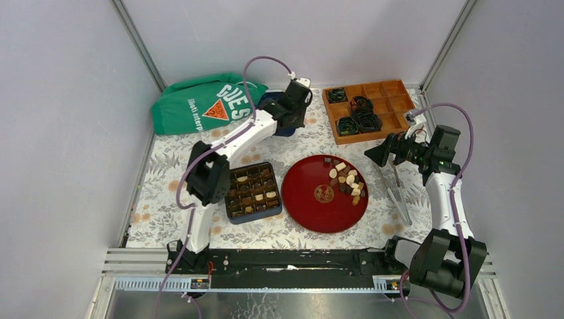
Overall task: Pack the chocolate
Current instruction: Pick up the box lid from the center of the board.
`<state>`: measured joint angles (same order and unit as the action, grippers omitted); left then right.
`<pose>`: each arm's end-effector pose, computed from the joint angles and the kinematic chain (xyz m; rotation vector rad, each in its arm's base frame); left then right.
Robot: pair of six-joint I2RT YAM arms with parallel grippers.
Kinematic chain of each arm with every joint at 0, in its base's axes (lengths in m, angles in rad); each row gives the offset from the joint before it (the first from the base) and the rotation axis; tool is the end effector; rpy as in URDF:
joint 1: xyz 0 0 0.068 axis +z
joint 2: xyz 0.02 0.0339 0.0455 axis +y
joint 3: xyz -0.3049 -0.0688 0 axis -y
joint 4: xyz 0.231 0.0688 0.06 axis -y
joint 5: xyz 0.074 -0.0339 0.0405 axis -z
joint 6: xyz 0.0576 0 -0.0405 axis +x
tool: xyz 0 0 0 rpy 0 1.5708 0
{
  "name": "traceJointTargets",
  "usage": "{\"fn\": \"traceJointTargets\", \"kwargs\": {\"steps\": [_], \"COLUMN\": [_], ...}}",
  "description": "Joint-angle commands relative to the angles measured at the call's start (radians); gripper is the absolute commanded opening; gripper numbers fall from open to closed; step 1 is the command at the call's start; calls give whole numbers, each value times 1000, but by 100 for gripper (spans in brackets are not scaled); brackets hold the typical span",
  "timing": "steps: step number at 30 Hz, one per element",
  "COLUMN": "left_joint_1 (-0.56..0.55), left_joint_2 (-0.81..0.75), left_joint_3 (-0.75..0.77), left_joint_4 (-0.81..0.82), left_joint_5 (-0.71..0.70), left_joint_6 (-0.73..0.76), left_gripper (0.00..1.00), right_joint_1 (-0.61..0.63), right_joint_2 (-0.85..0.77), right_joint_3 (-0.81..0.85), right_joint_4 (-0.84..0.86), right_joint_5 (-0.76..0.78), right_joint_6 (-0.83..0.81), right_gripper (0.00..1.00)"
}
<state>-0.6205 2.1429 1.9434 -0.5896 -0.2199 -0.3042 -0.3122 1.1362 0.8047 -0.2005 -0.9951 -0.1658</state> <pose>0.4264 -0.2893 0.2905 0.2637 2.3297 -0.1991 0.2246 -0.0217 0.3182 -0.4323 1.8641 0.7170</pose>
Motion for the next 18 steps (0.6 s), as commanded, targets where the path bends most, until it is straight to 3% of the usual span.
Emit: {"fn": "traceJointTargets", "kwargs": {"steps": [1, 13, 18], "left_joint_1": [18, 39, 40], "left_joint_2": [-117, -336, -427], "left_joint_3": [-102, -257, -336], "left_joint_4": [97, 154, 177], "left_joint_5": [102, 381, 526], "left_joint_6": [70, 131, 146], "left_gripper": [0, 0, 0], "right_joint_1": [14, 72, 125], "right_joint_2": [11, -17, -85], "right_joint_3": [35, -49, -88], "right_joint_4": [3, 15, -84], "right_joint_5": [-40, -125, -215], "right_joint_6": [-55, -320, -703], "right_gripper": [100, 100, 100]}}
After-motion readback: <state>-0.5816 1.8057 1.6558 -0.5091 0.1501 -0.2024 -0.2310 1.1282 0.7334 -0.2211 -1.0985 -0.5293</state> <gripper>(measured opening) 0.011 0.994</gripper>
